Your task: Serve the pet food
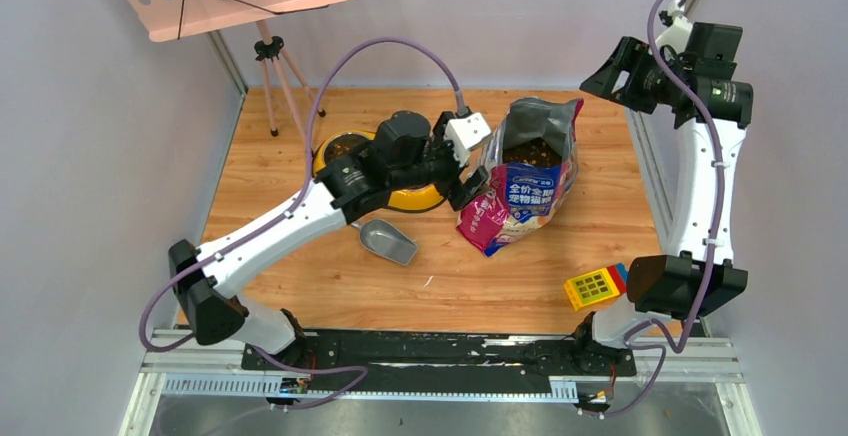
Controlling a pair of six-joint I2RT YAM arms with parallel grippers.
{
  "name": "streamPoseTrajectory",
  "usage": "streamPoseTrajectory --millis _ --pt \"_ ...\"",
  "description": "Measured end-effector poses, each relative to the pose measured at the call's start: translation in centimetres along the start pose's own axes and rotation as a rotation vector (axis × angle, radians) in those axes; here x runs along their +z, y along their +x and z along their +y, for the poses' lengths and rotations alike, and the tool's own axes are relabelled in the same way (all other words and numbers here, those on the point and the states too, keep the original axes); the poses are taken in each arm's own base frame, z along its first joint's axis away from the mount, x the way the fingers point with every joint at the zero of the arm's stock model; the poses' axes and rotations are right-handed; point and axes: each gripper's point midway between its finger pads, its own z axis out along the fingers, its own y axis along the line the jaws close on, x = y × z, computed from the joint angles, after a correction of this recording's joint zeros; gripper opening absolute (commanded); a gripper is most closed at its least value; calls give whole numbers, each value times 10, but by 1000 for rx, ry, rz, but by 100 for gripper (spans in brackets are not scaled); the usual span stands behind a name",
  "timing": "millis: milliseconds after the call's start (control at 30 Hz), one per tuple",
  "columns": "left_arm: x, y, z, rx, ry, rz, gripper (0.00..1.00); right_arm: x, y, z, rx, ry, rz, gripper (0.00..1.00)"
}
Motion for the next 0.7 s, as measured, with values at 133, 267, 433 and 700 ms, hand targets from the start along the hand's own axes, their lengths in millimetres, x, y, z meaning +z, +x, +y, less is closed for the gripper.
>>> streamPoseTrajectory --millis 133,267,433,700 --pt "27 -5 -11 -87 65 -22 92 -1 -1 4 -153 -124 10 74" --pt "44 0 -23 -124 116 -7 89 -2 0 3 -318 -217 -4 73" --pt "68 -2 -26 -139 92 12 79 -12 -9 -14 -353 -228 -42 72" --pt "73 4 -16 -127 53 28 38 -7 8 -21 -373 -245 -22 72"
